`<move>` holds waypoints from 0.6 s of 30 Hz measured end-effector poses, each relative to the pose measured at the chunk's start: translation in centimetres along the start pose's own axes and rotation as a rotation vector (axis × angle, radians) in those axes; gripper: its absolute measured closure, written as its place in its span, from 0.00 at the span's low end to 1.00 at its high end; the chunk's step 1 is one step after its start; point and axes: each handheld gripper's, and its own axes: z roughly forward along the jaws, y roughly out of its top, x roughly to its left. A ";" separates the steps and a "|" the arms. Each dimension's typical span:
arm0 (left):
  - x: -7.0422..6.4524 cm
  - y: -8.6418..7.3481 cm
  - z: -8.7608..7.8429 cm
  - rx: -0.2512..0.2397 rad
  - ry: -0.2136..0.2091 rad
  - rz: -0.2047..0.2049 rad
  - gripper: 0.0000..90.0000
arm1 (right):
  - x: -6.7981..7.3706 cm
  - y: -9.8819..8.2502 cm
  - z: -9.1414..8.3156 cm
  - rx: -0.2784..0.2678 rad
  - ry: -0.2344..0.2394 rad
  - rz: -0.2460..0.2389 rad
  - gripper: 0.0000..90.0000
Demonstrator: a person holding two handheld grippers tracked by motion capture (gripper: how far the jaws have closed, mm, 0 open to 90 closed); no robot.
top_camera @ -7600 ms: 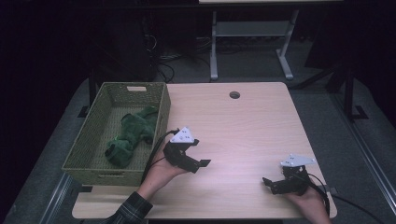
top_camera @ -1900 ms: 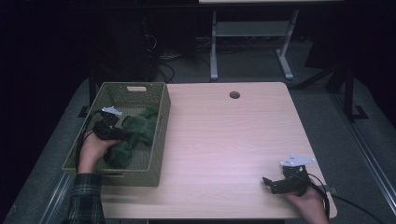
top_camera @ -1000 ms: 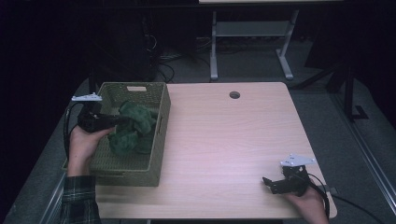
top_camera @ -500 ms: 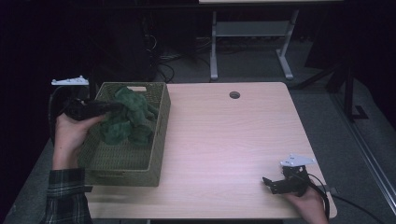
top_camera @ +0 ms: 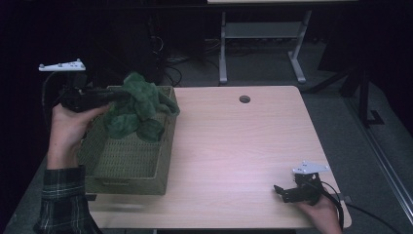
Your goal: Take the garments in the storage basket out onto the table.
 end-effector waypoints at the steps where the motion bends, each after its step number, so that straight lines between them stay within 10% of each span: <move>1: -0.3 0.1 0.1 -0.002 -0.005 0.008 0.92 | 0.0 0.0 0.0 0.000 0.000 0.000 0.00; 18: -4.3 1.5 5.6 -0.010 -0.107 0.067 0.91 | 0.0 0.0 0.0 0.000 0.000 -0.002 0.00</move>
